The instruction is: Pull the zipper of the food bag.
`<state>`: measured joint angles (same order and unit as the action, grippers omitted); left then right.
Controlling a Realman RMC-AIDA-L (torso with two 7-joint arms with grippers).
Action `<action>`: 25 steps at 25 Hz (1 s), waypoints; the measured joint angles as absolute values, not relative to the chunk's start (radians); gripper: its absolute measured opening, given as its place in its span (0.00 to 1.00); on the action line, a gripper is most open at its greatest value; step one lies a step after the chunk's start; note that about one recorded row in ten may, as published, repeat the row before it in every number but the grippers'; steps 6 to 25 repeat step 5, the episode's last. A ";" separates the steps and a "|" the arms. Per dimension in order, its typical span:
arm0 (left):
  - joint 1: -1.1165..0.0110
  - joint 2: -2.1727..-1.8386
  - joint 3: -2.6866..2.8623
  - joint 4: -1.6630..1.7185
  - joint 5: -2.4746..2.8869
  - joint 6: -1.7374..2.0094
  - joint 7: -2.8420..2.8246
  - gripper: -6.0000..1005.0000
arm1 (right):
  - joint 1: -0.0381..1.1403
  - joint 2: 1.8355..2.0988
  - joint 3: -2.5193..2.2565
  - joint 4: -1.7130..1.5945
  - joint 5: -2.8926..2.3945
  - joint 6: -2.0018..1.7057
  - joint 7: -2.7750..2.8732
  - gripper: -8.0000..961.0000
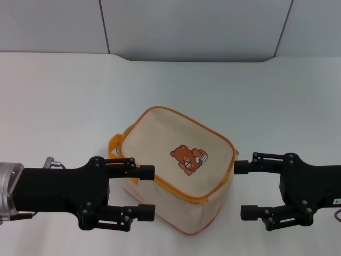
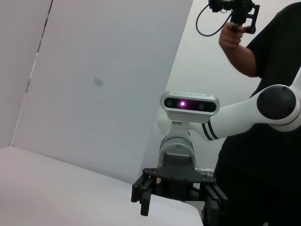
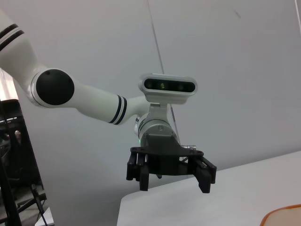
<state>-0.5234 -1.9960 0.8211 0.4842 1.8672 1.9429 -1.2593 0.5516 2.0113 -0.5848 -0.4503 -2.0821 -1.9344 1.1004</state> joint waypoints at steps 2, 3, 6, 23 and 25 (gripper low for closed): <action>-0.523 -1.996 0.821 0.484 1.868 1.942 -1.259 0.77 | 0.551 2.012 -0.585 -0.451 -2.082 -1.934 1.100 0.88; -0.523 -1.996 0.821 0.484 1.868 1.942 -1.259 0.77 | 0.550 2.012 -0.585 -0.451 -2.082 -1.934 1.100 0.88; -0.523 -1.996 0.821 0.484 1.868 1.942 -1.259 0.77 | 0.550 2.012 -0.585 -0.450 -2.082 -1.934 1.100 0.88; -0.523 -1.996 0.821 0.484 1.868 1.942 -1.259 0.77 | 0.550 2.012 -0.585 -0.450 -2.082 -1.934 1.100 0.88; -0.523 -1.996 0.821 0.484 1.868 1.942 -1.259 0.77 | 0.550 2.012 -0.585 -0.450 -2.082 -1.934 1.100 0.88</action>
